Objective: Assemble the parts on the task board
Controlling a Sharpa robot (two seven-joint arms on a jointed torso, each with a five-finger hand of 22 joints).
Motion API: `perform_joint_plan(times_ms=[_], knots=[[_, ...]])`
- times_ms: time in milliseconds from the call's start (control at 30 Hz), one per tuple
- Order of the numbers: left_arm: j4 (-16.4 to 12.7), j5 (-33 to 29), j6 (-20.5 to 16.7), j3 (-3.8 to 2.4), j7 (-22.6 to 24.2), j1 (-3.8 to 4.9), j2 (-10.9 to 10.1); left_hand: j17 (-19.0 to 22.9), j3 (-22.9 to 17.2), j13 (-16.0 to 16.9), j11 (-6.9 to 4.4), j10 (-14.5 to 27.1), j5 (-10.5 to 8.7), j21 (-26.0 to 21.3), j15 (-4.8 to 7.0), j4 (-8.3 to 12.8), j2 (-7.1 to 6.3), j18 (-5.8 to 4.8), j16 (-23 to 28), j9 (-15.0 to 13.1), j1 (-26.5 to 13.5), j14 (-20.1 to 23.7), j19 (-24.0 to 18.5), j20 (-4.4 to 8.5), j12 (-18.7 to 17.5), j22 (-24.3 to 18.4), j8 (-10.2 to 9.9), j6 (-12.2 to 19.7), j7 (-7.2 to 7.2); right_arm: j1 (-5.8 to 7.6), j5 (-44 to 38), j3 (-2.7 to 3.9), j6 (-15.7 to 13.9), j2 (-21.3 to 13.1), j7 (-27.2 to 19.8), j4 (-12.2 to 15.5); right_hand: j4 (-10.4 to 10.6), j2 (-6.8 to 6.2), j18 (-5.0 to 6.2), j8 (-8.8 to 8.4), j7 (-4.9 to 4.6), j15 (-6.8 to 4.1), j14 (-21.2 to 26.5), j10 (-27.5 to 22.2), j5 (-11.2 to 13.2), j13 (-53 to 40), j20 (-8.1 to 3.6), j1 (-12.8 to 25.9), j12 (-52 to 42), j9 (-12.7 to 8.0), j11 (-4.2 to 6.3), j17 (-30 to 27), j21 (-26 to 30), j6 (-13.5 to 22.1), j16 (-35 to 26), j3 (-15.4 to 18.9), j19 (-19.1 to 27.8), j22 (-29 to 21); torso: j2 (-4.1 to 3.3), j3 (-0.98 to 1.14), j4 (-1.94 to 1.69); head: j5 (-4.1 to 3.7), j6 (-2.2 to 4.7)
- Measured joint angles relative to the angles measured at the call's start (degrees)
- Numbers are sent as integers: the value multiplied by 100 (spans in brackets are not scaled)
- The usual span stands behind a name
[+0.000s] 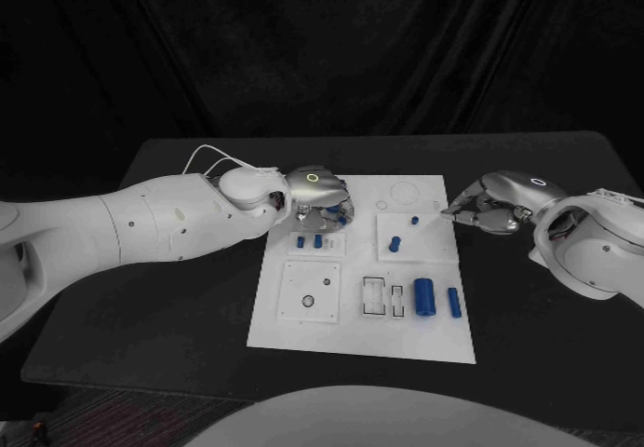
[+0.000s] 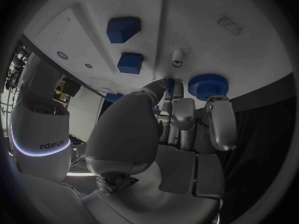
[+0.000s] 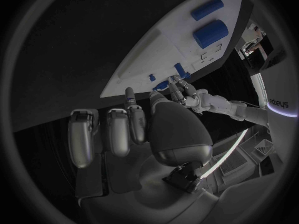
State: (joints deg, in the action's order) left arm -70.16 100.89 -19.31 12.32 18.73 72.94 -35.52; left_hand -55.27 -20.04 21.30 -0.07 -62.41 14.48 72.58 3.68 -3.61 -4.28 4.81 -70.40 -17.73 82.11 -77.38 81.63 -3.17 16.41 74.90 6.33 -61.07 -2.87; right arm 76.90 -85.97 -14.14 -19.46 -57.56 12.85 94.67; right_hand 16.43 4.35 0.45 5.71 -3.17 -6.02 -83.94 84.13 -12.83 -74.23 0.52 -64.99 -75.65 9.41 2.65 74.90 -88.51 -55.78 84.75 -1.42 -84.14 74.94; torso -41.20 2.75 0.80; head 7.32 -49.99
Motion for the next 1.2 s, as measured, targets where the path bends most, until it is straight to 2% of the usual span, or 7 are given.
perform_joint_plan(times_ms=[233, 267, 467, 667, 900, 1067, 1200], knots=[[-121, 2, -240, 1, 36, -8, -149, 68, -63, -120, 39, -199, -8, 116, -22, 128, -19, -8, 34, -15, 72, -27, 67, -2, -123, 0, 25, -145, -44, -2, 0, 0, 0, -4, -2, 0, 0, 0, 0, 0, 0, 0, 0, 0, 0, 0, 0, 0, -1, 0, 0, 0, 0, 0, 0, 0, 0, -1, 1, 1, 1, -5, 0], [-157, 3, -279, 1, 39, -8, -190, 90, -81, -143, 54, -217, -54, 120, -18, 146, -15, -88, 38, -16, 77, -46, 84, 1, -158, 0, 25, -158, -42, -3, 0, 0, 0, -6, -3, 0, 0, 0, 0, 0, 0, 0, 0, 0, 0, 0, 0, 0, -1, 0, 0, 0, 0, 0, 0, 0, 0, -1, 1, 1, 1, -9, 0], [-483, 4, -497, 1, 28, 1, -498, 259, -117, -266, 49, -312, -307, 93, -10, 182, -22, -91, 174, -16, 84, -55, 84, 0, -337, 0, 9, -180, -60, -13, 0, 0, 0, -28, -5, 1, 0, 0, 0, 0, 0, 0, 0, 0, 0, -1, 0, 0, -3, 0, 0, 0, 0, 0, -22, 0, 0, -1, 2, 2, 1, -31, 0], [-828, 5, -617, 1, -62, 145, -836, 399, -151, -318, 50, -313, -322, -17, -10, 216, -22, -91, 277, 31, 84, -54, 84, 0, -432, 0, -58, -163, -42, -16, 0, 0, 1, -21, -5, 2, 0, 0, 0, 0, 0, 0, 0, 0, 0, 8, 0, 0, -7, 0, 0, 0, 0, 0, -22, 0, 0, -1, 2, 2, 1, 15, 0], [-1014, 5, -512, 0, -160, 203, -1069, 496, -199, -367, 5, -221, -478, -102, -29, 196, -49, -89, 341, 77, 30, 12, 39, 0, -578, 0, -124, -43, -50, -17, 0, 0, 2, -21, -5, -3, 17, 0, 0, 0, 0, 0, 0, 0, 0, 16, 0, 0, 14, 1, 0, 0, 0, 0, -22, 17, 0, -2, 5, 2, -13, -16, 0], [-1023, 6, -351, 3, -225, 210, -1141, 447, -200, -376, 16, -193, -478, -102, -29, 196, -50, -89, 341, 81, -11, 11, 39, 0, -578, 0, -124, -34, -41, -20, 0, 0, 1, -15, -5, -4, 17, 0, 0, 0, 0, 0, 0, 0, 0, 16, 0, 0, 14, 1, 0, 0, 0, 0, -22, 17, 0, -2, 15, 15, -20, -23, 0], [-997, 6, -251, 3, -282, 217, -1145, 447, -200, -381, 16, -192, -478, -102, -30, 196, -50, -89, 341, 81, -11, 11, 39, 0, -578, 0, -124, -33, -41, -28, 0, 0, 0, -15, -5, -5, 17, 0, 0, 0, 0, 0, 0, 0, 0, 14, 0, 0, 14, 1, 0, 0, 0, 0, -22, 17, 0, -2, 15, 16, -36, -37, 0]])
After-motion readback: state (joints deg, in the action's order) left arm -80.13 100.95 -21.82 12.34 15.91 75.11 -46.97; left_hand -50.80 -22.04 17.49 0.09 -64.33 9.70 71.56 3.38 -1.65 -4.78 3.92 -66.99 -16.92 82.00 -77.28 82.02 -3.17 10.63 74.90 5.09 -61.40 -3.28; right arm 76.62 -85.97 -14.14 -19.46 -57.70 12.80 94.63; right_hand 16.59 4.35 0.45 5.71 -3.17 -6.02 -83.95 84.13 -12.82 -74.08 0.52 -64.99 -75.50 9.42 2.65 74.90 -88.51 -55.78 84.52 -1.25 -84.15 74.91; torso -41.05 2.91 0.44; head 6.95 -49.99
